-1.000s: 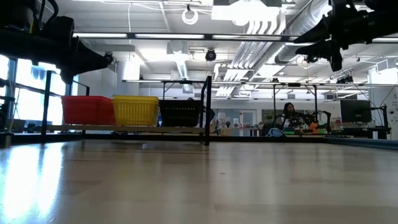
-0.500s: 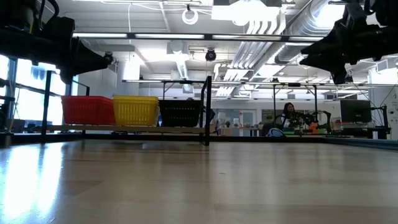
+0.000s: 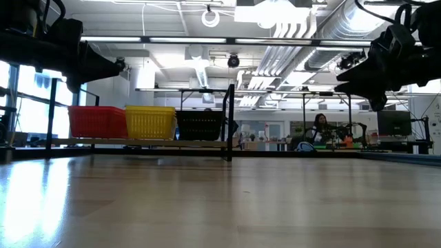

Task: Stack baskets on shelf by color
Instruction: Return to Home Position

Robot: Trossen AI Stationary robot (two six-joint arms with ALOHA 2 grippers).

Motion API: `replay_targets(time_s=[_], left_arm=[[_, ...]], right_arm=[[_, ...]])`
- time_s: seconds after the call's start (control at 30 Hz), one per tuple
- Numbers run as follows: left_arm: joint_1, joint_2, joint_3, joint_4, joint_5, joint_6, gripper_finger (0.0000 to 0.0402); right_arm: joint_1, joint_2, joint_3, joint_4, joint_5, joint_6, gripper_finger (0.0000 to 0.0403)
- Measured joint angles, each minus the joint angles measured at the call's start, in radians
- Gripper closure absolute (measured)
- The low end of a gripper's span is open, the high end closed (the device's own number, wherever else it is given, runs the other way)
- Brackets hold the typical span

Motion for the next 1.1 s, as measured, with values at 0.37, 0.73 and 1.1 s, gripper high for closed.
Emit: replay_targets(time_s=[0.37,0.73,1.1], left_arm=[[0.000,0.000,0.000,0.000,0.000,0.000,0.0328],[0.000,0.000,0.000,0.000,0.000,0.000,0.0328],[0.000,0.000,0.000,0.000,0.000,0.000,0.0328]], right_arm=[[0.000,0.006,-0.017,0.050,0.068,-0.065,0.0277],[0.000,0.006,-0.017,0.050,0.068,-0.079,0.0277],[0.000,0.006,-0.017,0.050,0.068,-0.079,0.0277]])
